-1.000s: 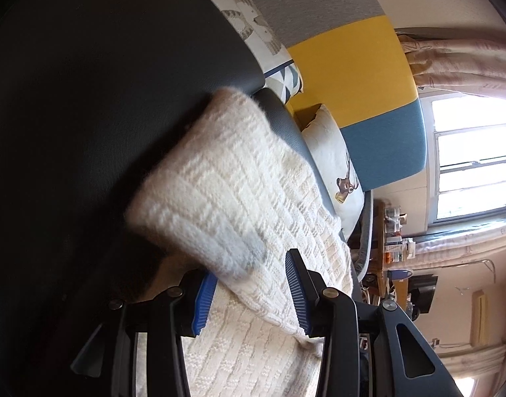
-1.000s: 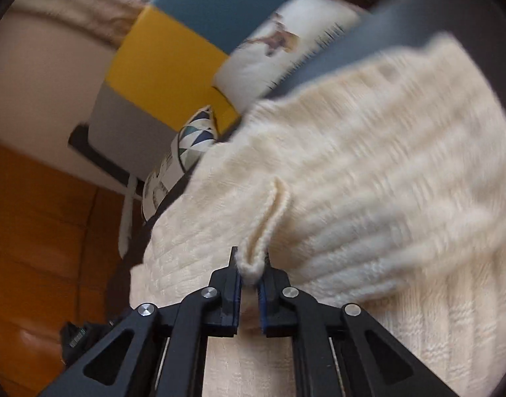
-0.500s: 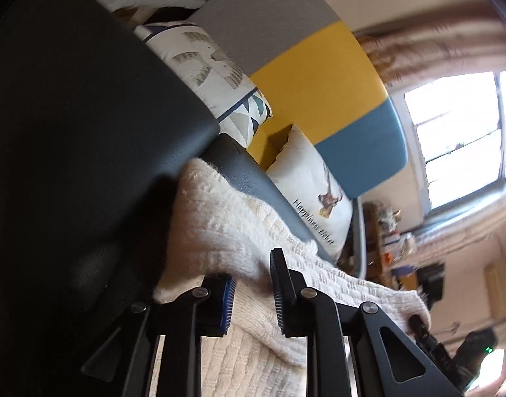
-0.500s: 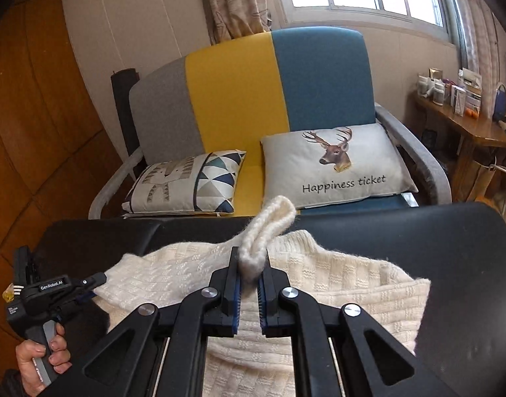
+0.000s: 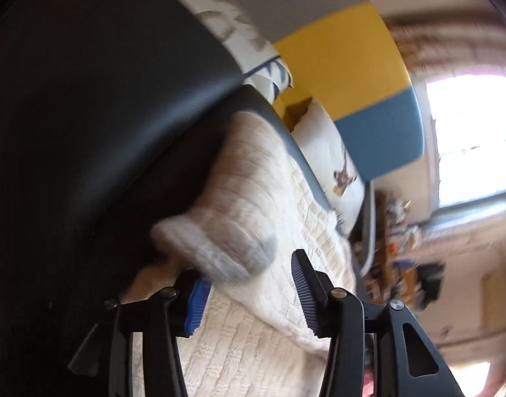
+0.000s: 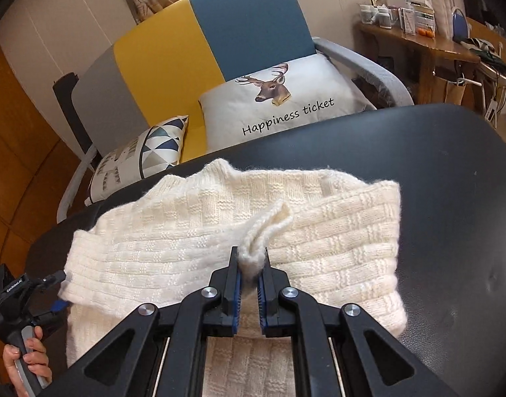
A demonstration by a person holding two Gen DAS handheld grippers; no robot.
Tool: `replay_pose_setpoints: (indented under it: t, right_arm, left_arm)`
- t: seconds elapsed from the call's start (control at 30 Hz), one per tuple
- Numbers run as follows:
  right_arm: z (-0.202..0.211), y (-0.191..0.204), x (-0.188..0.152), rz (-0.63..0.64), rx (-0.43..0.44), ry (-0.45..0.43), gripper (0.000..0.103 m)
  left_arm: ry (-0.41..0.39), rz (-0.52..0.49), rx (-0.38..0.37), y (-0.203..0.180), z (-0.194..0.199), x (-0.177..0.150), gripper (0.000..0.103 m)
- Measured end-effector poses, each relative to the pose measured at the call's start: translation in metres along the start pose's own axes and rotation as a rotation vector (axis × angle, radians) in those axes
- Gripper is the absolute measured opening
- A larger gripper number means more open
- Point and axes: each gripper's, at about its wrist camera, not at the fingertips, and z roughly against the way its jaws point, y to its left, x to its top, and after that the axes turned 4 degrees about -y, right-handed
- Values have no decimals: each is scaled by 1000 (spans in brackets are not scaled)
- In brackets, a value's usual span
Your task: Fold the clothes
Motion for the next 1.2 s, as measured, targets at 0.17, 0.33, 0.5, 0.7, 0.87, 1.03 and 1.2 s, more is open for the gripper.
replay_pose_setpoints:
  t: [0.17,0.33,0.5,0.7,0.87,1.03,1.2]
  right_arm:
    - [4,8,4,23,16,-5,7]
    - [22,13,4,23,47,-46,7]
    - [2,-1,-19,29,-42,48,7]
    - [-16,-13,-47,-13,-3,103,9]
    - [-16,-18,-49,-70,52,104,15]
    - [-17,-26,-50,-193,131,100,25]
    - [-20,-35,-51,-289,186,83,26]
  left_arm:
    - [-7,114,-29,23,4,3,50]
    - [-99,143,-70,21,20,6,26]
    - [-212,21,3,9,40,-2,8]
    - [-138,106,-3,47,37,-5,5]
    - [-59,245,-123,61,41,-9,19]
    - [-45,262,-140,46,36,-14,53]
    - [-73,296,-128,38,25,-13,53]
